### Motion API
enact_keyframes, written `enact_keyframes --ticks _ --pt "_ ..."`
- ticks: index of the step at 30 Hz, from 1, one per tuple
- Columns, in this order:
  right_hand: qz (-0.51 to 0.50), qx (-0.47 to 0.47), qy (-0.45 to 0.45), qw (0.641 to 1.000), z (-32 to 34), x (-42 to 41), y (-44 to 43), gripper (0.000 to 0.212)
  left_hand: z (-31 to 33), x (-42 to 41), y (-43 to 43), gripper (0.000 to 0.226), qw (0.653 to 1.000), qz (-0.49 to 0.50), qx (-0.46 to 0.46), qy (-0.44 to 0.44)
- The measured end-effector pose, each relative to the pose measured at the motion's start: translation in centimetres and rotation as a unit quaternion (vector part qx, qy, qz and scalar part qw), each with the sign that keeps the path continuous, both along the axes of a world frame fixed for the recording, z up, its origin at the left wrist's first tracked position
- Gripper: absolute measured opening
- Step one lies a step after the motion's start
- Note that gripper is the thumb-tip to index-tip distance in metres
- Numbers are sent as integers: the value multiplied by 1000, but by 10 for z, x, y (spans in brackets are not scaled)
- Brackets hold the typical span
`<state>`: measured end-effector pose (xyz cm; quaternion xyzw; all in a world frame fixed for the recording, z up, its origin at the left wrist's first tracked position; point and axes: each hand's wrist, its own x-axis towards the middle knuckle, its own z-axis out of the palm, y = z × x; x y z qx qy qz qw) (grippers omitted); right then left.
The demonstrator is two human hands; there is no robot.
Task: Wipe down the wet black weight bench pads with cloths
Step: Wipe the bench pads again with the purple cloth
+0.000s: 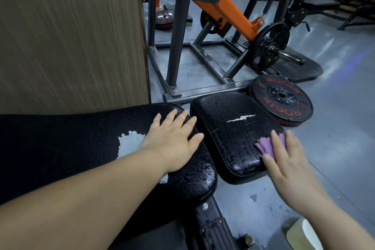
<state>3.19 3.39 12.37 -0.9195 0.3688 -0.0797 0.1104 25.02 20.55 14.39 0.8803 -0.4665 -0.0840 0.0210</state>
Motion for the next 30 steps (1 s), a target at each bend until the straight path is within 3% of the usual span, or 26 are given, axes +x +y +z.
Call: enact_keyframes --ticks 5,9,12,14,17,22,26,30 --pt "20 -53 48 997 -8 -2 18 74 0 0 0 64 1000 2 -8 7" --pt "107 -111 85 984 10 24 16 82 0 -1 1 65 1000 3 -10 11" --pt "162 -105 139 971 25 66 12 92 1 -1 2 66 1000 5 -8 9" --pt "168 -92 146 971 29 100 5 87 2 -2 2 66 1000 8 -9 7" --pt "154 -52 165 973 32 151 -9 63 3 -3 2 67 1000 12 -6 4" --pt "149 -32 173 973 33 210 -26 56 4 -3 1 66 1000 17 -3 1" --pt "155 -36 171 972 33 205 -21 55 5 -3 1 65 1000 20 -3 5" --pt "196 -30 151 968 34 136 11 56 5 -3 1 64 1000 23 -9 11"
